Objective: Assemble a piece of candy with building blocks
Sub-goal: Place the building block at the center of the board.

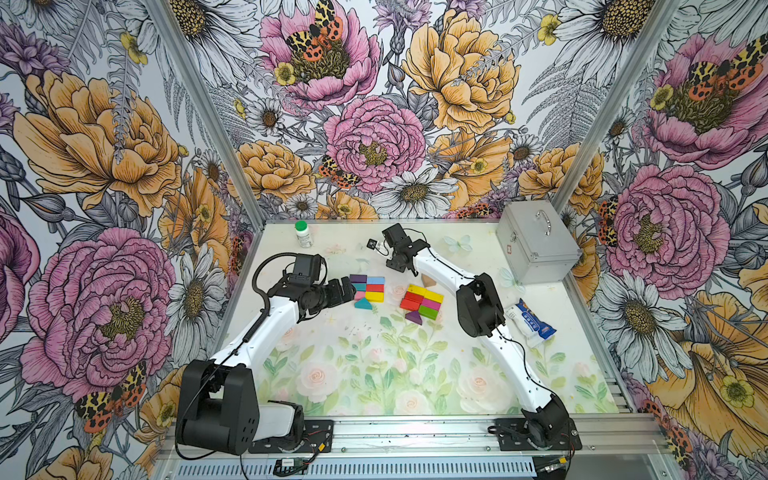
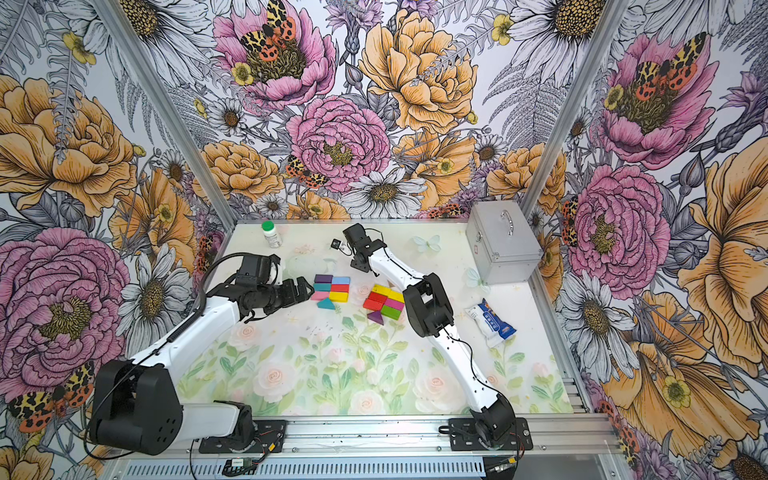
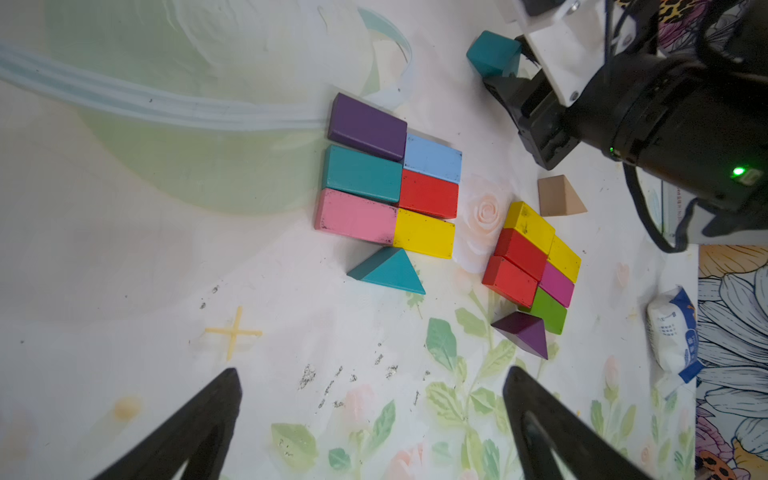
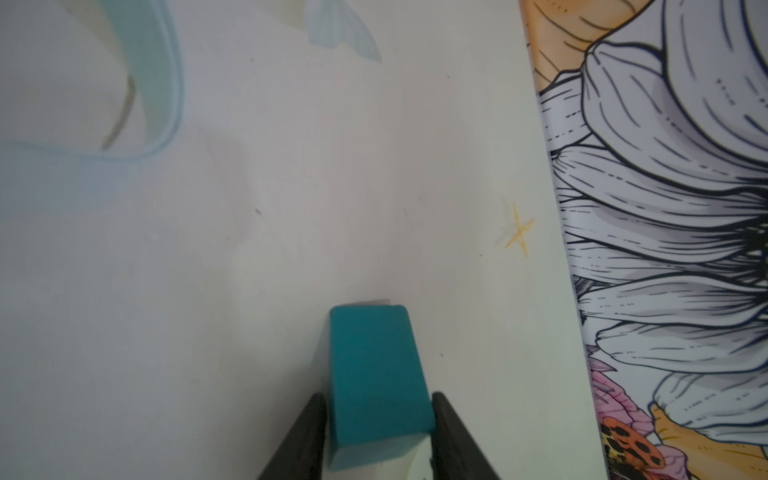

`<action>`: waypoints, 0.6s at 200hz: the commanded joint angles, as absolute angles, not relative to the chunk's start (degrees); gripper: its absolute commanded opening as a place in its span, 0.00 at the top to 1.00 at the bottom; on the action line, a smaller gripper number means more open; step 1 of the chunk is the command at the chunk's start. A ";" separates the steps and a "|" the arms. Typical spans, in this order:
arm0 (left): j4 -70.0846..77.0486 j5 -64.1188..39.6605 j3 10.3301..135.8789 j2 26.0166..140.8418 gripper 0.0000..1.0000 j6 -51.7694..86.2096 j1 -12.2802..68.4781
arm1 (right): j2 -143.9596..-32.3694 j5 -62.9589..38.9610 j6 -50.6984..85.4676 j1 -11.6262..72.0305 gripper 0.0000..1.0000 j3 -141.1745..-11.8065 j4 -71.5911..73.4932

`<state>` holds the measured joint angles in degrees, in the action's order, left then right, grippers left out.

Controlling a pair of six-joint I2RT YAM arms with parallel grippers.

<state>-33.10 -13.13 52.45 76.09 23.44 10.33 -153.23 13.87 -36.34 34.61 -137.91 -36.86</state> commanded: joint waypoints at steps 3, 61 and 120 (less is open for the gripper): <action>-31.64 -12.84 53.32 75.19 0.01 22.06 10.09 | -149.84 12.80 -34.17 35.29 0.57 -135.87 -37.89; -31.52 -12.95 53.27 75.15 0.01 22.14 10.10 | -146.92 10.55 -32.38 36.03 0.57 -133.04 -37.88; -31.35 -12.92 53.03 75.06 0.01 22.24 10.19 | -144.82 6.49 -29.81 36.21 0.58 -130.96 -37.84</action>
<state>-33.06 -13.13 52.45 76.09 23.46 10.33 -148.29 9.56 -32.16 35.99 -131.61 -37.67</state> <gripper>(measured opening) 0.985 0.426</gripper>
